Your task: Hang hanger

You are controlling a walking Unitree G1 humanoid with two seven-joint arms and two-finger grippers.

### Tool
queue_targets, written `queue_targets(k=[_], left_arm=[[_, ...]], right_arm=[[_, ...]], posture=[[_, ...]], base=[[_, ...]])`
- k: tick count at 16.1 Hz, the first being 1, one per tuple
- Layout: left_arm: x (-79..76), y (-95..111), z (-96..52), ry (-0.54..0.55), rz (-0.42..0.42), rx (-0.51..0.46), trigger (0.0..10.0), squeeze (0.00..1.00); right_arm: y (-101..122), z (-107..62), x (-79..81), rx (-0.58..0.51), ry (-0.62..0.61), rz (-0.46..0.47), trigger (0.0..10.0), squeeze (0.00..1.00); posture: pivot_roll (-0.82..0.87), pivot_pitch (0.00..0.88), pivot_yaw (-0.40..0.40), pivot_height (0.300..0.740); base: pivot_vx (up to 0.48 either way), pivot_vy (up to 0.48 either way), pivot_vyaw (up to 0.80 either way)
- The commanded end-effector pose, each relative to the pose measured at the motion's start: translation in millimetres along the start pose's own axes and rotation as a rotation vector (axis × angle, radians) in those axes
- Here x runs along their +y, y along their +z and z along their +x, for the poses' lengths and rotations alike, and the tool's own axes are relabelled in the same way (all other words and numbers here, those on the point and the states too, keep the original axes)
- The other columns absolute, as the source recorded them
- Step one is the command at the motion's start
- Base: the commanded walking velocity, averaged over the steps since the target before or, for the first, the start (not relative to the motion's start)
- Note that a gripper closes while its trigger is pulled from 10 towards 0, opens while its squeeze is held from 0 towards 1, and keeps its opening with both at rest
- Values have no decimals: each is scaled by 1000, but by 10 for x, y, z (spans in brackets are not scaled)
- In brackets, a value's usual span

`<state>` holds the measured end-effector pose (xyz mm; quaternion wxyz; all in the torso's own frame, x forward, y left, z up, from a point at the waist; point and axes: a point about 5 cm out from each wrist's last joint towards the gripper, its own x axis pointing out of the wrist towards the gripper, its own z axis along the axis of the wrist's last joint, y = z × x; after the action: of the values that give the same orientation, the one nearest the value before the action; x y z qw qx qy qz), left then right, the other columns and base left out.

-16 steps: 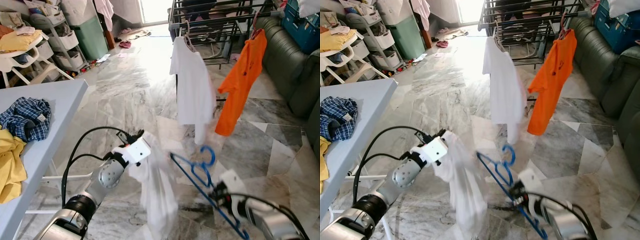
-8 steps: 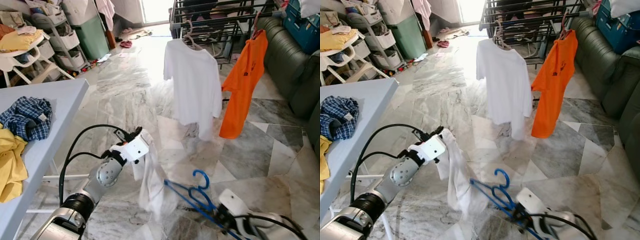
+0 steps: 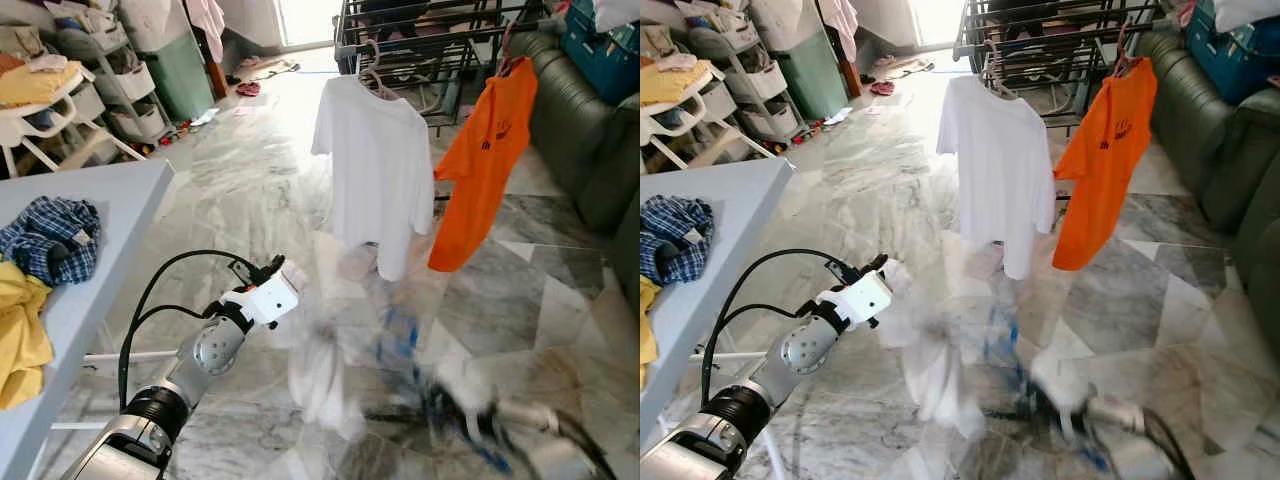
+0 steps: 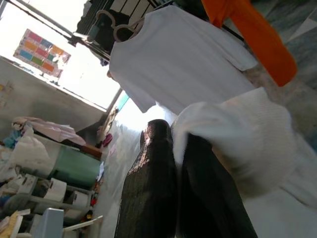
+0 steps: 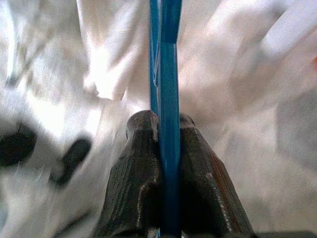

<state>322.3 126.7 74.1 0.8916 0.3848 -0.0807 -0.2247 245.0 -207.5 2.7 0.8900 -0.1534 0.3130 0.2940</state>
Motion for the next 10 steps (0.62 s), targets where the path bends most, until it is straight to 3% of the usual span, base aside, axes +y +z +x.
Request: queue_targets(k=[1,2,3,4,7,8,10], left_arm=[[55,-26,0,1,20,7,10000,0],[52,-27,-1,0,20,7,10000,0],[42,-44,-8,-6,20,18,10000,0],[28,-58,-12,-11,22,28,10000,0],[-45,-109,-24,-38,44,74,10000,0],[-57,-128,-34,-36,28,89,10000,0],[-78,-180,-63,-36,21,124,10000,0]], right_arm=[[23,0,107,-41,73,-9,10000,0],[23,-4,133,-44,92,-30,10000,0],[144,7,-21,-138,-57,49,10000,0],[171,13,-30,-153,-50,77,10000,0],[71,36,41,-71,14,38,10000,0],[22,21,2,-30,-16,-16,10000,0],[41,-2,-1,-64,18,53,10000,0]], posture=[[-139,19,168,740],[-139,19,168,740],[-141,17,171,740],[-142,13,170,740],[-142,6,168,740],[-142,5,168,740],[-141,3,168,740]], base=[[0,0,0],[0,0,0],[0,0,0],[0,0,0],[0,0,0],[0,0,0],[0,0,0]])
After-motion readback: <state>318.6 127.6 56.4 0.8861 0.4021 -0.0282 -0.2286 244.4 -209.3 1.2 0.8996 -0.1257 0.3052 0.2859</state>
